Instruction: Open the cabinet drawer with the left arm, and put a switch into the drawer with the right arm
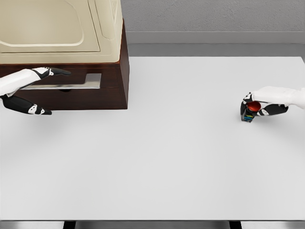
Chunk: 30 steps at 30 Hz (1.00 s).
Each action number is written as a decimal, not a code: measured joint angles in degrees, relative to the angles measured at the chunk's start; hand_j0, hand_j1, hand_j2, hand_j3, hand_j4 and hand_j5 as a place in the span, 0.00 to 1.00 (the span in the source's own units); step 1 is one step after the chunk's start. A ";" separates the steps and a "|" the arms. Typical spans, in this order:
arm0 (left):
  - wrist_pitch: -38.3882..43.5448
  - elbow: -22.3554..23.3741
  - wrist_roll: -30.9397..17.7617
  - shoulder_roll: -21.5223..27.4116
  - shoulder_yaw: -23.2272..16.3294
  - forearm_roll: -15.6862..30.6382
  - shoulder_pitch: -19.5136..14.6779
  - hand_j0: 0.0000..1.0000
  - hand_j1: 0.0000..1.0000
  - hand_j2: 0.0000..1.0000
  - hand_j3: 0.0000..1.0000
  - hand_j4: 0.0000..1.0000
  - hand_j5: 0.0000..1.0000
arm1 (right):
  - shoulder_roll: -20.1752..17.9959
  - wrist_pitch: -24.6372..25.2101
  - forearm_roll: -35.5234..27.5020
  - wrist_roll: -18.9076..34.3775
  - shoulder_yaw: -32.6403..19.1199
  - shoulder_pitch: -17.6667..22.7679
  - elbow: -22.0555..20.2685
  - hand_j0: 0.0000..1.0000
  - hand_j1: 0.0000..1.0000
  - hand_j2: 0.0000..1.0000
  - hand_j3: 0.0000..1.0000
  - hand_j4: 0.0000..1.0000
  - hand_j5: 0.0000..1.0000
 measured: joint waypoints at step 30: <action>0.00 2.24 0.00 -0.18 -0.72 0.77 1.49 0.91 0.91 0.91 0.91 0.91 0.91 | 0.05 -0.20 0.09 -0.21 -0.45 -5.89 -7.66 0.40 0.40 0.40 0.40 0.40 0.40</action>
